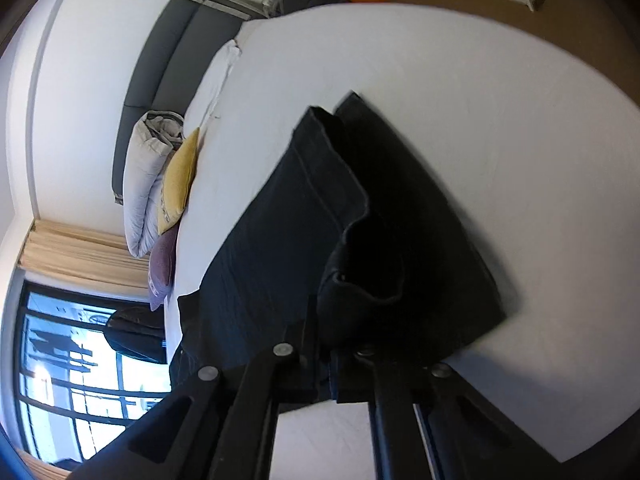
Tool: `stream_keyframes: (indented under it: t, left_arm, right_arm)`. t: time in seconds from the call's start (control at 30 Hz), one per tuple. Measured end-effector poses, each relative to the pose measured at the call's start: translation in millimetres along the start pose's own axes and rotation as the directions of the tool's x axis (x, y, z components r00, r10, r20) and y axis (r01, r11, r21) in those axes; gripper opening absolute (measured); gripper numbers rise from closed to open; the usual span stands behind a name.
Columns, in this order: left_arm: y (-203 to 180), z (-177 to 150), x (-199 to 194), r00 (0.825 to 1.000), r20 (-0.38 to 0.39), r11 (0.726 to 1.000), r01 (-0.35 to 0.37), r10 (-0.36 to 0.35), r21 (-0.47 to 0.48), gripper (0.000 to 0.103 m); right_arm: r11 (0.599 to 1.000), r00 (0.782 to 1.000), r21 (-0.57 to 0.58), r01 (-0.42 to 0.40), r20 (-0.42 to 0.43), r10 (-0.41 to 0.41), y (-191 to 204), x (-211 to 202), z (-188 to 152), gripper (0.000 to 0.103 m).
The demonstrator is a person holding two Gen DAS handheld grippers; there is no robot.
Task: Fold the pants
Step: 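Grasp the waistband with the left tool while the right tool releases the legs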
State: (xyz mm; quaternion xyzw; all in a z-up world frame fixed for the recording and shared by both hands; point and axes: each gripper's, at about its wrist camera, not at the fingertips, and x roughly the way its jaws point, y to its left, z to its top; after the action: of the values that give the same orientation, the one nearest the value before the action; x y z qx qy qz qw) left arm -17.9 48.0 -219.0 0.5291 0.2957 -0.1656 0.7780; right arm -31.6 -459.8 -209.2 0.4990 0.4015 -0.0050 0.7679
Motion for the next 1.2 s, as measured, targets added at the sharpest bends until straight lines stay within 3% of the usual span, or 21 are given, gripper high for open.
stream_keyframes:
  t: [0.13, 0.27, 0.37, 0.47, 0.53, 0.73, 0.83, 0.93, 1.03, 1.13, 1.17, 1.2]
  left_arm:
    - [7.7, 12.1, -2.3, 1.000, 0.016, 0.999, -0.011, 0.012, -0.039, 0.010]
    - [2.3, 23.6, -1.9, 1.000, 0.029, 1.000, 0.014, -0.013, -0.010, 0.010]
    - [-11.8, 21.9, 5.7, 1.000, 0.005, 0.999, 0.030, -0.030, 0.031, 0.010]
    - [-14.8, 16.7, 6.1, 0.999, 0.007, 0.999, 0.044, -0.045, 0.012, 0.010]
    - [-12.3, 13.7, 4.9, 0.998, 0.005, 0.998, 0.058, -0.058, -0.005, 0.010]
    - [-6.2, 14.0, 8.5, 0.997, 0.007, 0.997, 0.071, -0.070, -0.031, 0.010]
    - [-5.0, 14.0, 12.8, 0.997, 0.008, 0.996, 0.074, -0.074, -0.040, 0.009]
    - [-8.0, 7.8, 12.9, 0.998, 0.009, 0.998, 0.058, -0.058, -0.008, 0.010]
    - [-12.4, 3.9, 11.6, 1.000, 0.007, 0.999, 0.021, -0.022, 0.033, 0.010]
    - [-10.7, 1.8, 8.0, 1.000, 0.008, 1.000, 0.018, -0.019, 0.025, 0.012]
    - [-11.4, 0.5, 5.2, 1.000, 0.008, 1.000, 0.021, -0.021, 0.018, 0.013]
    - [-9.3, 0.1, 2.3, 1.000, 0.010, 1.000, 0.030, -0.030, 0.009, 0.014]
  right_arm:
    - [0.998, 0.997, -0.067, -0.002, 0.075, 0.007, 16.1, -15.9, 10.4, 0.004]
    - [0.994, 0.991, -0.106, -0.010, 0.129, 0.023, 24.3, -34.5, 26.8, 0.004]
    - [0.997, 0.997, -0.079, -0.006, 0.076, 0.012, 10.0, -29.6, 26.7, 0.004]
    - [0.999, 0.999, 0.028, 0.042, 0.009, -0.043, -33.9, -13.5, 12.3, 0.004]
    - [0.997, 1.000, 0.074, 0.008, 0.022, -0.009, -50.0, -12.8, 5.1, 0.003]
    - [0.999, 1.000, 0.030, 0.017, 0.026, -0.018, -29.4, -23.3, 2.8, 0.004]
    - [0.996, 1.000, 0.083, 0.013, 0.004, -0.013, -47.0, -17.9, -1.1, 0.002]
    - [0.998, 1.000, 0.058, 0.019, 0.000, -0.019, -43.7, -19.3, -5.2, 0.002]
    - [0.998, 0.998, 0.063, 0.018, -0.062, -0.014, -41.7, -22.1, -2.0, 0.008]
    - [0.996, 0.994, 0.014, 0.084, -0.065, -0.083, -33.7, -39.9, 4.6, 0.024]
    - [0.995, 0.994, 0.009, 0.097, -0.057, -0.096, -32.3, -46.5, 7.2, 0.031]
    - [0.993, 0.993, 0.012, 0.117, -0.032, -0.117, -32.0, -58.0, 10.9, 0.048]
